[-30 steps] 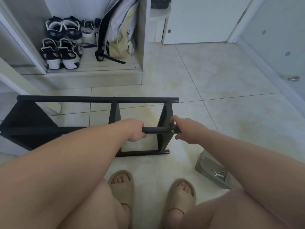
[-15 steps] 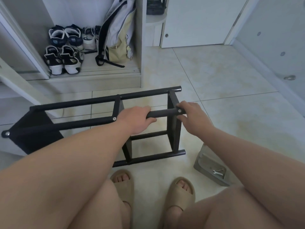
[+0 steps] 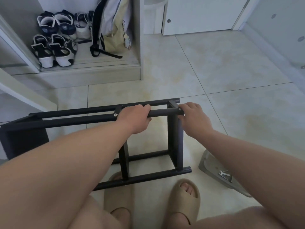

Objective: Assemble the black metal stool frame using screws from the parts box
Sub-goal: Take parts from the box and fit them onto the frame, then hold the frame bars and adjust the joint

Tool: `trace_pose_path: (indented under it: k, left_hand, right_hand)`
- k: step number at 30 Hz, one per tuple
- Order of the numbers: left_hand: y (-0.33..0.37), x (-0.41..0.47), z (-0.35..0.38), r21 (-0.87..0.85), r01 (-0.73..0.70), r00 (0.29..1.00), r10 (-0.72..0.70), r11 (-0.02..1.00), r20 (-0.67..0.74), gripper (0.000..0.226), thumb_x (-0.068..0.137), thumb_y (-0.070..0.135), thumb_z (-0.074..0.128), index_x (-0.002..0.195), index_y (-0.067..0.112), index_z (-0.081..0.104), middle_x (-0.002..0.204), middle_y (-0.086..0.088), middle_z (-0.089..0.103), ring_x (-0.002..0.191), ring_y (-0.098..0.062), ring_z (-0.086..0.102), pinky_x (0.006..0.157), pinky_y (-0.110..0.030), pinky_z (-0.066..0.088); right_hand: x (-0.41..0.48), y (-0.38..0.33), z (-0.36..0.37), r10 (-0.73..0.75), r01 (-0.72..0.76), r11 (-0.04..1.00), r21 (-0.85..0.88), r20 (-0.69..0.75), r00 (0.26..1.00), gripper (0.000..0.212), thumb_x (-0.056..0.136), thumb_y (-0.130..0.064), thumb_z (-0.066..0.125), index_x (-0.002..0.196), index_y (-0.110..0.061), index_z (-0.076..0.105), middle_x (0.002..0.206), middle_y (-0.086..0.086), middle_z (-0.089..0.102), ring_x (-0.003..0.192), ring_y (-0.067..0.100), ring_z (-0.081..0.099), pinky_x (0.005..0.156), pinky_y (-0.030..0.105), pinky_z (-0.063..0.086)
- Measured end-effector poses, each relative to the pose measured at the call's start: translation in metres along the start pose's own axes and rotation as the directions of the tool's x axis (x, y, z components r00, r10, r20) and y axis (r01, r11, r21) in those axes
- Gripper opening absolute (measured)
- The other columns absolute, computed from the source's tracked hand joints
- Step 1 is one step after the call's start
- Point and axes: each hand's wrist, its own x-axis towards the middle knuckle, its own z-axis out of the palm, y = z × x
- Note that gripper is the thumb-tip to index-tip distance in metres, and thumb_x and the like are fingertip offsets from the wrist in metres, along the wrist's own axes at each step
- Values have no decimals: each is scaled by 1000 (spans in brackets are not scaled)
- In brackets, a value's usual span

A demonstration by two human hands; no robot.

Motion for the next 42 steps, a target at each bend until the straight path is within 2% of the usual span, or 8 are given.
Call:
trace_pose_path:
  k: [4, 8, 14, 23, 30, 35, 38, 42]
  left_hand:
    - [-9, 28, 13, 57, 57, 992, -51, 997, -113, 20, 101, 36, 49, 110, 18, 51, 107, -5, 58, 81, -23, 41, 70, -36, 34]
    - [-21, 60, 39, 21, 97, 983, -92, 995, -161, 16, 101, 29, 52, 112, 18, 50, 109, -6, 53, 82, -24, 41, 74, -36, 35]
    - [-42, 111, 85, 6, 103, 988, -102, 995, -114, 13, 102, 26, 51, 113, 19, 50, 107, -6, 55, 88, -25, 45, 76, -36, 36]
    - [-53, 142, 121, 5, 166, 978, -164, 986, -130, 24, 102, 29, 48, 123, 19, 51, 120, -6, 57, 107, -30, 51, 94, -40, 37]
    - [-26, 106, 104, 58, 124, 992, -124, 991, 3, 64, 100, 42, 48, 155, 23, 22, 167, -8, 9, 153, -34, 3, 123, -51, 8]
    - [13, 54, 84, -52, -33, 971, 44, 998, 233, 62, 100, 47, 48, 153, 21, 30, 163, -6, 25, 147, -30, 24, 115, -46, 31]
    - [46, 23, 80, -160, -18, 860, 97, 987, 501, 61, 98, 56, 49, 147, 22, 39, 151, -2, 43, 134, -28, 45, 103, -43, 42]
    - [75, -3, 84, 11, -229, 874, 200, 973, 442, 50, 92, 55, 57, 124, 19, 47, 127, -5, 51, 113, -29, 54, 79, -37, 44]
  right_hand:
    - [27, 2, 22, -69, 69, 998, -9, -51, 996, 46, 103, -19, 47, 149, -15, 41, 152, -4, 42, 150, 20, 20, 105, 39, 42]
    - [56, 5, 55, -78, 78, 997, -29, -14, 997, 65, 105, -26, 47, 160, -10, 18, 168, 1, 15, 156, 26, 1, 124, 37, 15]
    - [104, 22, 109, -14, 19, 992, -126, 46, 999, 72, 105, -49, 31, 162, -17, 0, 170, -4, -9, 156, 23, -12, 126, 46, 0]
    - [144, 32, 144, 17, -13, 999, -41, 79, 997, 72, 105, -52, 29, 162, -19, -2, 170, -6, -10, 155, 20, -14, 126, 48, -2]
    - [100, 38, 114, -14, 28, 997, -76, 177, 984, 72, 105, -55, 24, 162, -21, -3, 169, -8, -12, 155, 17, -17, 126, 45, -5]
    - [39, 54, 84, -72, 98, 992, -77, 284, 956, 69, 105, -54, 25, 162, -24, -1, 169, -10, -10, 155, 15, -16, 126, 42, -5]
    - [-2, 72, 67, -58, 103, 988, -113, 340, 939, 69, 106, -54, 27, 163, -24, 2, 169, -10, -7, 155, 15, -13, 126, 42, -2]
    - [-42, 101, 61, -26, 85, 988, -131, 399, 917, 70, 105, -55, 29, 163, -25, 3, 169, -11, -5, 156, 14, -10, 126, 39, -1]
